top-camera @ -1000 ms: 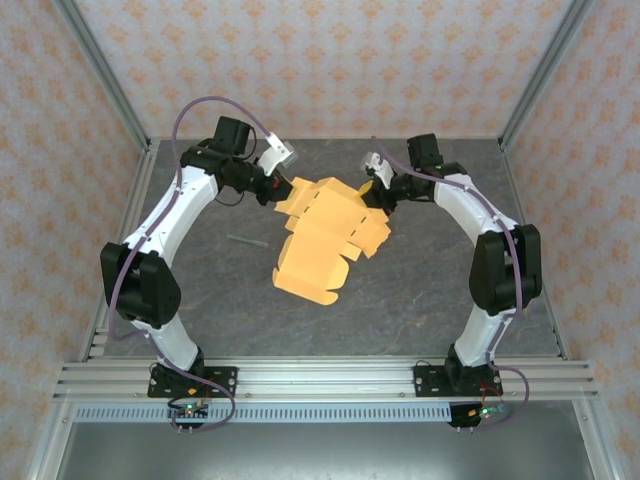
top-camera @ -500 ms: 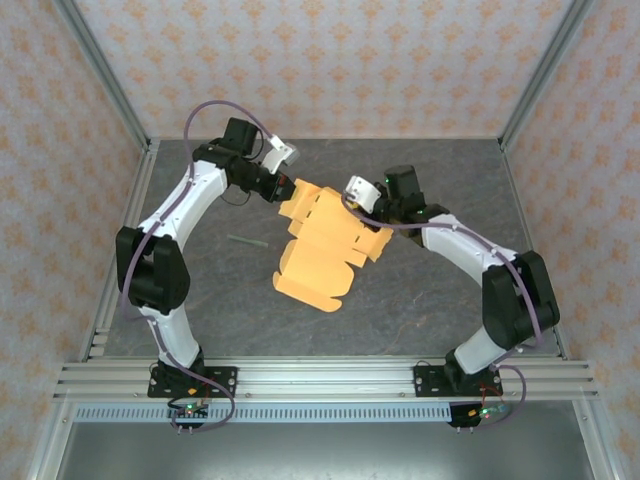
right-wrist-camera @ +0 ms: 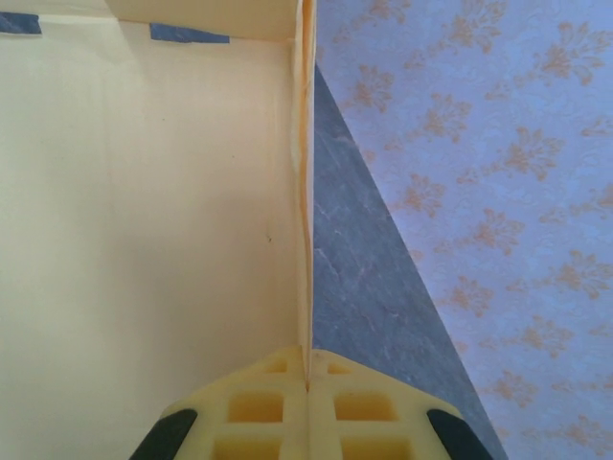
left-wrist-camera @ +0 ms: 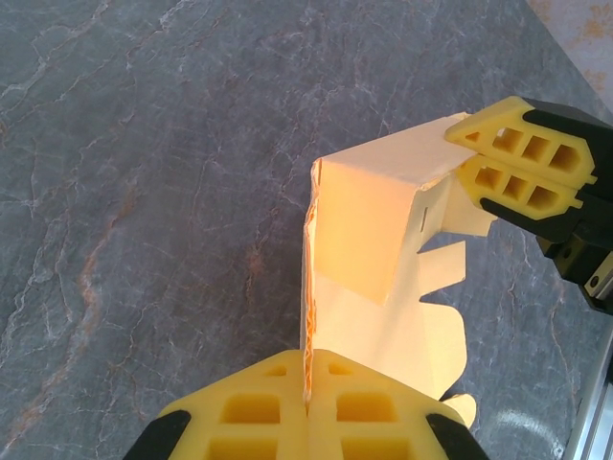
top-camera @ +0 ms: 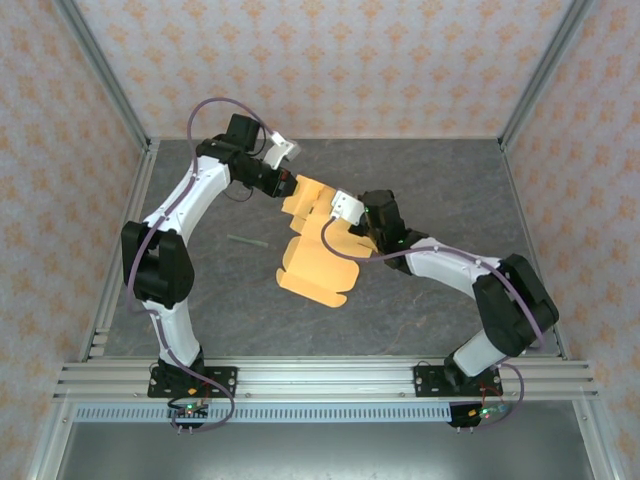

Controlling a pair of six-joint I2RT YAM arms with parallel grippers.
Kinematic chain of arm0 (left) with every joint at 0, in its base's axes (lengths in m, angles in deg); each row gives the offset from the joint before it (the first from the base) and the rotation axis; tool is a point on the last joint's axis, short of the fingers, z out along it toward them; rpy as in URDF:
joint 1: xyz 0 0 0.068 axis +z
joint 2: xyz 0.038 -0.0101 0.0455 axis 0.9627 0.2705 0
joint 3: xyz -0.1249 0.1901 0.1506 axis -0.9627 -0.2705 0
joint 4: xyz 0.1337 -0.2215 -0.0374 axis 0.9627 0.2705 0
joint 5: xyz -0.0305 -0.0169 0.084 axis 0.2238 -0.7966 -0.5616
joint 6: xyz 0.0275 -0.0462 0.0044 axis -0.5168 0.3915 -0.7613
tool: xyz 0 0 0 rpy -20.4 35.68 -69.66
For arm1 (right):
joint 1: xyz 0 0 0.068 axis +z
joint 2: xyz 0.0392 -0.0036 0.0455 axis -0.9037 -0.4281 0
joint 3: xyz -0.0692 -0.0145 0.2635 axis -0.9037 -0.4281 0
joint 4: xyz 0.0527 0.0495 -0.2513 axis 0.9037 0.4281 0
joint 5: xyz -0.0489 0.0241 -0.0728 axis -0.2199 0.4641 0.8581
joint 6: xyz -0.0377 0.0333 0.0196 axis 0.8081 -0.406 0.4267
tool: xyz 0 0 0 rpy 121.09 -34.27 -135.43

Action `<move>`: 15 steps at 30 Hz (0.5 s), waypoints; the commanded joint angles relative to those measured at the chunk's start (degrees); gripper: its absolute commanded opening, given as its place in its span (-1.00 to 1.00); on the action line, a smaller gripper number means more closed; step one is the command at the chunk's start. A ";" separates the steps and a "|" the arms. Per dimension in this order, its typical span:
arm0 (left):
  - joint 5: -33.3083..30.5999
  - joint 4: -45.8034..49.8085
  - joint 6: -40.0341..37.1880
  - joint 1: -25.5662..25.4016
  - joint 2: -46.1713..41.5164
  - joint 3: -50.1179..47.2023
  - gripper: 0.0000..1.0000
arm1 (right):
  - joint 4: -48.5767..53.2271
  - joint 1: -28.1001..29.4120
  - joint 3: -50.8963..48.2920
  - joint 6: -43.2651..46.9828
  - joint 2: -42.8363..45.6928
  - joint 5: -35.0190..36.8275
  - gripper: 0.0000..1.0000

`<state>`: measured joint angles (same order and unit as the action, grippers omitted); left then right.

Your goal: Fold the paper box

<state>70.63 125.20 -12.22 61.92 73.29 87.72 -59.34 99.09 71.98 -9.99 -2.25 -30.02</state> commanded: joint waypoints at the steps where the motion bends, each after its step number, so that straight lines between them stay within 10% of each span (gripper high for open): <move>1: 0.51 2.04 0.53 -0.34 0.29 1.97 -1.00 | -7.06 0.45 -1.84 1.94 -1.23 6.91 -1.00; 8: 0.42 1.94 0.81 -0.10 0.81 1.91 -1.00 | -7.17 0.94 -2.17 0.46 -1.80 7.53 -1.00; 15: -2.20 -0.28 2.23 0.02 -0.31 0.38 -0.91 | 17.32 -1.87 4.59 -10.99 4.56 -6.12 -1.00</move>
<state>70.06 125.16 -11.91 61.92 73.81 87.96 -53.65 98.58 73.20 -15.08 -1.07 -31.79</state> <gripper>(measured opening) 0.051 0.045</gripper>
